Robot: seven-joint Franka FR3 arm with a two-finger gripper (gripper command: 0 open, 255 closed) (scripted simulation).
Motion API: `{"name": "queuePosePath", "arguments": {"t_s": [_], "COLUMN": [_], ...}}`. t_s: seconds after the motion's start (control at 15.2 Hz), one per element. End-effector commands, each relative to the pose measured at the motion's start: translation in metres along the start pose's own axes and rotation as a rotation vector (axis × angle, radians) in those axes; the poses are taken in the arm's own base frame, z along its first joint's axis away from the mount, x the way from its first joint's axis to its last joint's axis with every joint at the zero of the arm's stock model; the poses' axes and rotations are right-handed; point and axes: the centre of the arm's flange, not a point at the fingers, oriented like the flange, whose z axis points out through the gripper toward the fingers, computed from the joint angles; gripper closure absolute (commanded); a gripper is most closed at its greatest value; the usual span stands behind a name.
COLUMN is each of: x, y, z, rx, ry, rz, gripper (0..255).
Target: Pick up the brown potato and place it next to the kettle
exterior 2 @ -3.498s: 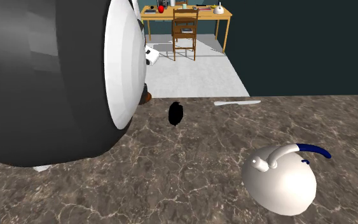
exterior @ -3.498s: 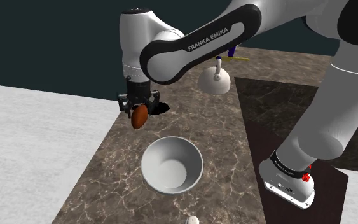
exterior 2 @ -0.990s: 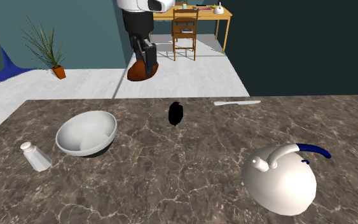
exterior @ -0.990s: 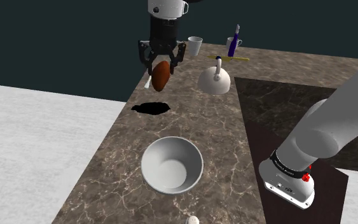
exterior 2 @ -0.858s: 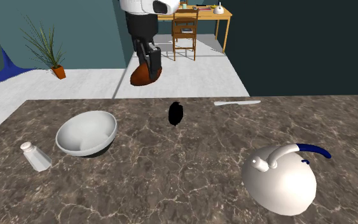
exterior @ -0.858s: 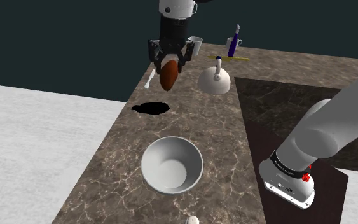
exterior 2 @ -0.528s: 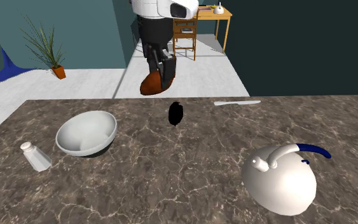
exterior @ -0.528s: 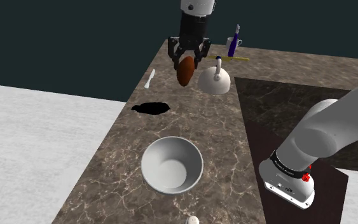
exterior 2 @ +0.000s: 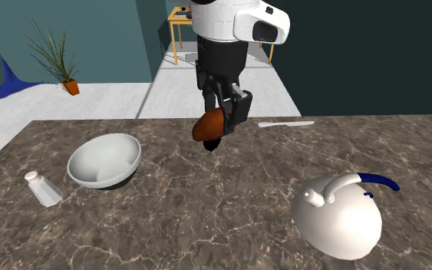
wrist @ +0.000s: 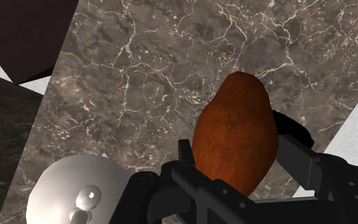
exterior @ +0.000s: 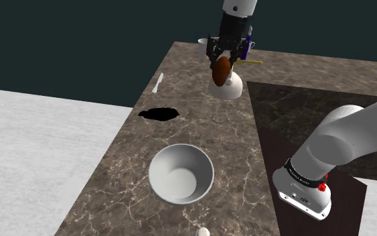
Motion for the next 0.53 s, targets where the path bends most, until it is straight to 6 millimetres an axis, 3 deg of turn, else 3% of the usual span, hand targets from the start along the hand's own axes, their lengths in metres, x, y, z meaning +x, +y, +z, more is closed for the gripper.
{"name": "queuePosePath", "arguments": {"t_s": [0.0,0.46], "x": [0.003,0.011], "y": [0.028,0.12], "z": [-0.005,-0.013], "rx": [0.0,0.0], "ry": [-0.001,-0.001], "rz": [-0.002,-0.002], "gripper": [255,255]}}
